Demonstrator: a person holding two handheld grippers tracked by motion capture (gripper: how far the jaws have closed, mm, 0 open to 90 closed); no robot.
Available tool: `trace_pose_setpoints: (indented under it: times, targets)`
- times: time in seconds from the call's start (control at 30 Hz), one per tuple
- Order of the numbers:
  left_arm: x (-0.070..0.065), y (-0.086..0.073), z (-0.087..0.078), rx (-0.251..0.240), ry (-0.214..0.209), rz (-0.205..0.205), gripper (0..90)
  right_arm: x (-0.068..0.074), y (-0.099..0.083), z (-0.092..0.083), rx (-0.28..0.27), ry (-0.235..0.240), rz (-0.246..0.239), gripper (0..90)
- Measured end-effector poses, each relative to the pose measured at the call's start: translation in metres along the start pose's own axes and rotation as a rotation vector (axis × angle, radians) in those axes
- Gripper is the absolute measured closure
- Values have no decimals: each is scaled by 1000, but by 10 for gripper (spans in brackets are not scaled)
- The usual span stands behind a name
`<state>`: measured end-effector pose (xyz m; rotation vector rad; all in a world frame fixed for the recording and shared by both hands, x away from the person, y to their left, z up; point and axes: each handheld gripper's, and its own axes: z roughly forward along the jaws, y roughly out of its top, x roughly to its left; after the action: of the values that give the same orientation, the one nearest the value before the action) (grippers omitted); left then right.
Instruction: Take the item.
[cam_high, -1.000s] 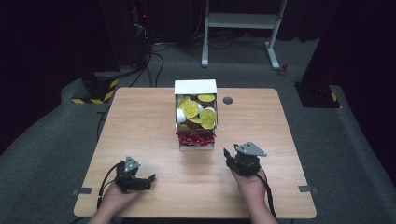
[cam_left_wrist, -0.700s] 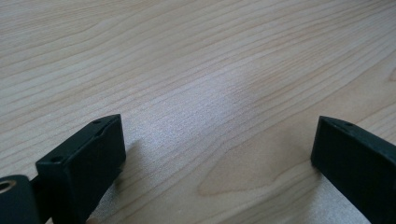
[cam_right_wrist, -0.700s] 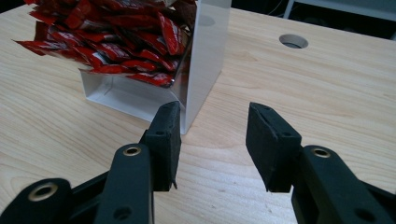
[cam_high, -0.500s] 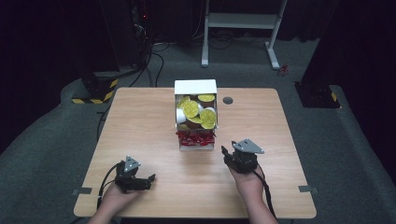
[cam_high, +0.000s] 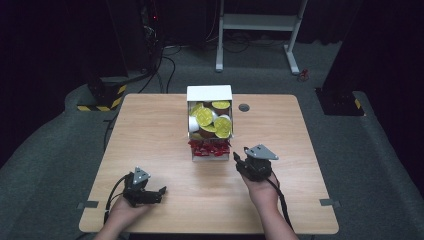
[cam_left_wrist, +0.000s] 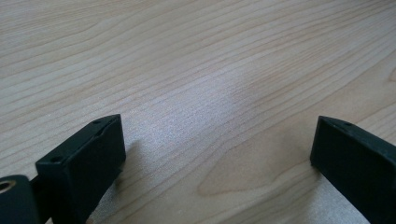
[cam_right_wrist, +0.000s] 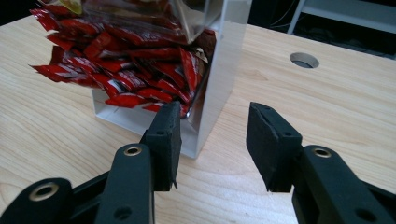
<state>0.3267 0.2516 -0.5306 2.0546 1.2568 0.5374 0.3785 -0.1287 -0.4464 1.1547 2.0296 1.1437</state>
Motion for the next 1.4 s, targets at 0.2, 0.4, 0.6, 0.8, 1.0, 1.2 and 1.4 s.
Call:
trace_pose_setpoints:
  times: [0.2,0.4,0.6,0.8,1.0,1.2,1.4]
  targets:
    - [0,0,0,0,0,0,36,5,6,4,-8,13,-23,597]
    - [0,0,0,0,0,0,36,11,12,11,-12,25,-32,633]
    - [0,0,0,0,-2,1,36,11,16,18,-11,35,-38,658]
    - [0,0,0,0,0,7,36,8,19,23,-3,27,-46,692]
    - [0,0,0,0,-3,1,36,5,18,30,10,31,-39,728]
    - [0,0,0,0,-1,3,36,3,18,35,14,39,-18,744]
    - [0,1,0,0,-2,6,36,5,21,37,17,42,-12,761]
